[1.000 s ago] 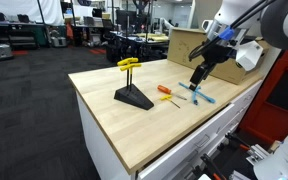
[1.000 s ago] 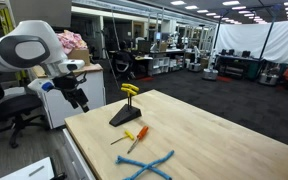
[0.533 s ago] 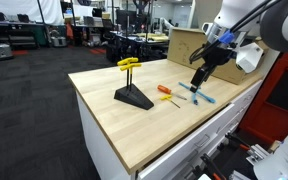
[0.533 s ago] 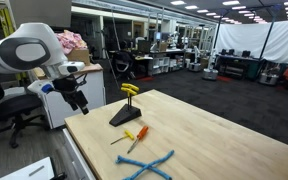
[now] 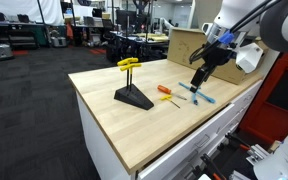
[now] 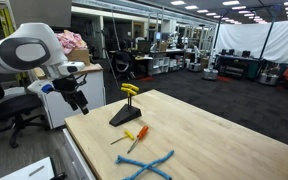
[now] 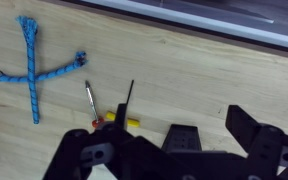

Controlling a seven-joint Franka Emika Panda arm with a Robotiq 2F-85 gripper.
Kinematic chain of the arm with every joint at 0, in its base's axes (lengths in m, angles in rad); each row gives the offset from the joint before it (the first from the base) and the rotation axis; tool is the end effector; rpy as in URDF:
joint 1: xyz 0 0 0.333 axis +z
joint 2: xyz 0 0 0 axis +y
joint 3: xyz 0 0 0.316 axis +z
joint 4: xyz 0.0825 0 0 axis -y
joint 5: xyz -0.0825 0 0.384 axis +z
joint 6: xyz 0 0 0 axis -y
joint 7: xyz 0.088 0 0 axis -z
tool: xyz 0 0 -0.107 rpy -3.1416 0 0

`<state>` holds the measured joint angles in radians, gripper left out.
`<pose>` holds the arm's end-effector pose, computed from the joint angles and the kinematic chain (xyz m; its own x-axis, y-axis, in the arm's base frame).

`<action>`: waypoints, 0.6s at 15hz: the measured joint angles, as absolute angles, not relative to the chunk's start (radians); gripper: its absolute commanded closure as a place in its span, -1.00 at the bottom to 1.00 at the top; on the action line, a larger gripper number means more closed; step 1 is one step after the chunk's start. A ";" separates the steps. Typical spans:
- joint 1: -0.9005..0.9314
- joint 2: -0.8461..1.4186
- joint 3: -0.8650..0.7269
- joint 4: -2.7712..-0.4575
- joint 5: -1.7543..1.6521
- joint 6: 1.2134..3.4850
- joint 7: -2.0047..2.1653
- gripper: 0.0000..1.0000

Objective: Push the black object to the right

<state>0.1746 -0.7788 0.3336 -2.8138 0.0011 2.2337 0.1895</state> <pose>0.2909 0.1508 0.4186 0.9440 0.2582 0.2054 0.2194 -0.9562 0.1939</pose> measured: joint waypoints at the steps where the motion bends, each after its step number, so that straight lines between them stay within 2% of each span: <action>1: 0.175 -0.779 0.334 -2.814 0.001 2.234 0.190 -1.00; 9: 0.189 -0.770 0.344 -2.785 0.001 2.246 0.195 -1.00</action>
<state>0.1889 -0.7703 0.3444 -2.7853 0.0010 2.2459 0.1946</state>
